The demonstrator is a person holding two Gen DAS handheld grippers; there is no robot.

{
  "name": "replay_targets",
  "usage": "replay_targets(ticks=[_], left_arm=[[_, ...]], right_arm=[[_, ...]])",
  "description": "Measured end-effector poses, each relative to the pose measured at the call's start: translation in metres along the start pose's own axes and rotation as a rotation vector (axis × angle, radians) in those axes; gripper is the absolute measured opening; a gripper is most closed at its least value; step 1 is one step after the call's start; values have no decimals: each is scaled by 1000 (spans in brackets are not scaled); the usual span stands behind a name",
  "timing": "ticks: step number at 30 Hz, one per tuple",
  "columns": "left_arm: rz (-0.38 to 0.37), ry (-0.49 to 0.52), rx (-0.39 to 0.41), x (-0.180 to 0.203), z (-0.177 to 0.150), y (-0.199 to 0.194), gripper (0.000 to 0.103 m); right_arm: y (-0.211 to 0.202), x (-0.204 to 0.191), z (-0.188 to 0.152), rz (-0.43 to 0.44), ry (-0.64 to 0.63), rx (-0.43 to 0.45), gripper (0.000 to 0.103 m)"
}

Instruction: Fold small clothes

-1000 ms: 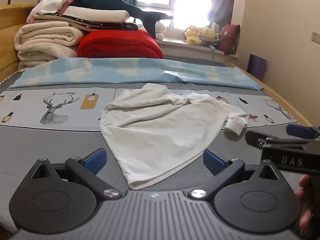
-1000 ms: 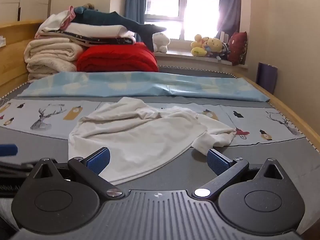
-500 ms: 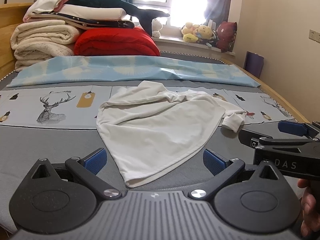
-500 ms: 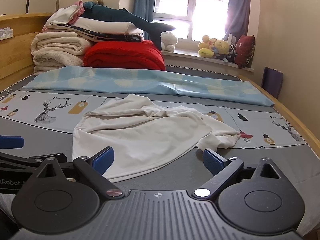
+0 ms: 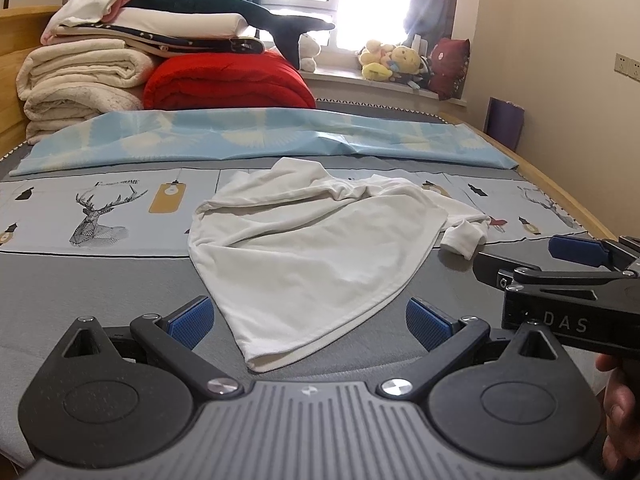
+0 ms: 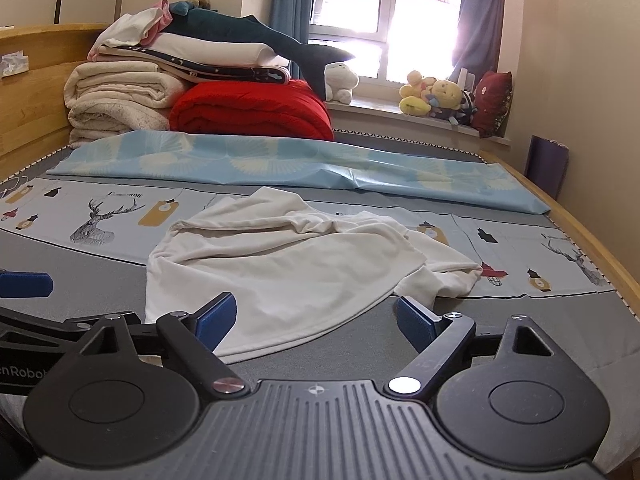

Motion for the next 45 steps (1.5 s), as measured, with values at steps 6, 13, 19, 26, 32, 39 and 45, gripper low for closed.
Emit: replay_targets(ticks=[6, 13, 19, 26, 32, 39, 45], left_arm=[[0, 0, -2, 0, 0, 1, 102], [0, -12, 0, 0, -1, 2, 102], [2, -41, 65, -3, 3, -6, 99], [-6, -32, 101, 1, 9, -11, 87], [37, 7, 93, 5, 23, -11, 62], [0, 93, 77, -10, 71, 27, 30], [66, -61, -224, -78, 54, 117, 30]], right_arm=[[0, -1, 1, 9, -2, 4, 82], [-1, -1, 0, 16, 4, 7, 81], [-5, 10, 1, 32, 44, 19, 79], [11, 62, 16, -10, 54, 40, 73], [33, 84, -12, -50, 140, -27, 60], [38, 82, -9, -66, 113, -9, 60], [42, 84, -9, -68, 65, -16, 60]])
Point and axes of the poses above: each gripper's, at about its wrist camera, not at the fingertips, and y roughly the way its jaws point, x to its right, z to its top, the point moved 4 cm from there along y, roughly the way its jaws point, and after that the axes turned 13 degrees about -y, right-handed, at the moved point
